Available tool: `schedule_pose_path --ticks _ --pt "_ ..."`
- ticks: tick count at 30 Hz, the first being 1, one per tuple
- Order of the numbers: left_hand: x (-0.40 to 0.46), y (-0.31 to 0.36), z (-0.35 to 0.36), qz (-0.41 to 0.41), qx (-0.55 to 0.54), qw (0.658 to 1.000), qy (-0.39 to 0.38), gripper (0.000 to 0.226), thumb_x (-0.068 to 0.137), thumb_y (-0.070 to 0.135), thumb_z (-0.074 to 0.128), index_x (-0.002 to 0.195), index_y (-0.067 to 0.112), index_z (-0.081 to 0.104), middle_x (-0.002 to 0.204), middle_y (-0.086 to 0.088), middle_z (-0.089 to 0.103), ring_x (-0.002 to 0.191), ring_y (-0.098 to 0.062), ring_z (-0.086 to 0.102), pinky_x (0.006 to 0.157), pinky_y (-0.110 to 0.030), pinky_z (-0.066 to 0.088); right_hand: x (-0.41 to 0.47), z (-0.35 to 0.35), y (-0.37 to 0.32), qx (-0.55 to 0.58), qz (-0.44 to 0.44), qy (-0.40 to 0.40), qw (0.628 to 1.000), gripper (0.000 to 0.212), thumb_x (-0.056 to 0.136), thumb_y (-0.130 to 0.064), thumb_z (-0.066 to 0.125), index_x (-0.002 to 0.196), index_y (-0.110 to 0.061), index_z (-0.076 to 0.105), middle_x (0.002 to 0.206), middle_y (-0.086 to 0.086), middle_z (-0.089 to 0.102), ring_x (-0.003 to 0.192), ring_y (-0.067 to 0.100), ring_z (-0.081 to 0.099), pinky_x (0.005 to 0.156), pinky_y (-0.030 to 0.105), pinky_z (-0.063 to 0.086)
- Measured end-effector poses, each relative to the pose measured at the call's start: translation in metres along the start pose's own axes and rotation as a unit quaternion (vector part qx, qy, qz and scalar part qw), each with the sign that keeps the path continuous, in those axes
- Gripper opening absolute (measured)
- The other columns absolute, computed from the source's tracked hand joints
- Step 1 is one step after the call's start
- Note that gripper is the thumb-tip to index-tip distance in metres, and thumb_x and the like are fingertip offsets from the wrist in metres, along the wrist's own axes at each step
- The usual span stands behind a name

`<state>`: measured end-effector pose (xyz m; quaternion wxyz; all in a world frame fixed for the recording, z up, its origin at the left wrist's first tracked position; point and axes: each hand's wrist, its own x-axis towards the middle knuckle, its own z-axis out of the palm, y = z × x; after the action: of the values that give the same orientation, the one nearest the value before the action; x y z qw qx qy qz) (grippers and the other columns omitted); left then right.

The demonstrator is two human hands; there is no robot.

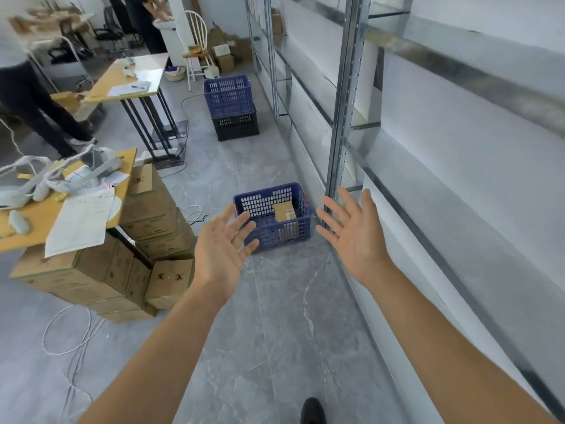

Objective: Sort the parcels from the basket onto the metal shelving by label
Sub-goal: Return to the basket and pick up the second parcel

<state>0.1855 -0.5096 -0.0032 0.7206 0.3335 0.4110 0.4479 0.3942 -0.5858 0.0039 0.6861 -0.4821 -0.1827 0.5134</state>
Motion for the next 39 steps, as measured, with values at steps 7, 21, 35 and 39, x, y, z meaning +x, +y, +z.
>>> schedule_pose_path --ticks 7,21,35,39 --pt "0.065 0.016 0.027 0.002 -0.011 1.000 0.019 0.050 0.108 0.038 0.026 0.149 0.021 0.050 0.146 -0.010 0.061 0.136 -0.030 0.056 0.114 -0.053 0.042 0.077 -0.003 -0.026 0.001 0.022 -0.015 1.000 0.067 0.108 -0.059 0.025 0.163 -0.022 0.034 0.161 0.012 0.049 0.147 0.032 0.049 0.123 0.053 0.037" --pt "0.235 0.047 0.022 -0.057 -0.070 0.995 0.039 0.045 0.105 0.036 0.038 0.139 0.017 0.060 0.138 -0.011 0.067 0.129 -0.035 0.062 0.110 -0.060 0.046 0.239 0.037 -0.028 -0.006 0.053 0.033 0.998 0.065 0.107 -0.058 0.036 0.150 -0.013 0.053 0.137 0.017 0.067 0.123 0.037 0.068 0.105 0.054 0.054" --pt "0.418 0.098 -0.009 -0.121 -0.094 0.988 0.023 0.049 0.102 0.041 0.041 0.138 0.016 0.062 0.137 -0.014 0.068 0.127 -0.035 0.063 0.107 -0.057 0.048 0.394 0.102 -0.020 0.037 0.069 0.093 0.993 0.052 0.108 -0.049 0.040 0.145 -0.017 0.057 0.136 0.015 0.067 0.120 0.035 0.069 0.100 0.052 0.055" --pt "0.457 0.103 -0.009 -0.128 -0.085 0.988 0.028 0.049 0.103 0.042 0.040 0.137 0.014 0.062 0.136 -0.015 0.068 0.129 -0.036 0.061 0.112 -0.057 0.044 0.437 0.110 -0.022 0.033 0.076 0.094 0.992 0.050 0.108 -0.046 0.042 0.146 -0.017 0.056 0.135 0.014 0.067 0.121 0.033 0.068 0.093 0.048 0.057"
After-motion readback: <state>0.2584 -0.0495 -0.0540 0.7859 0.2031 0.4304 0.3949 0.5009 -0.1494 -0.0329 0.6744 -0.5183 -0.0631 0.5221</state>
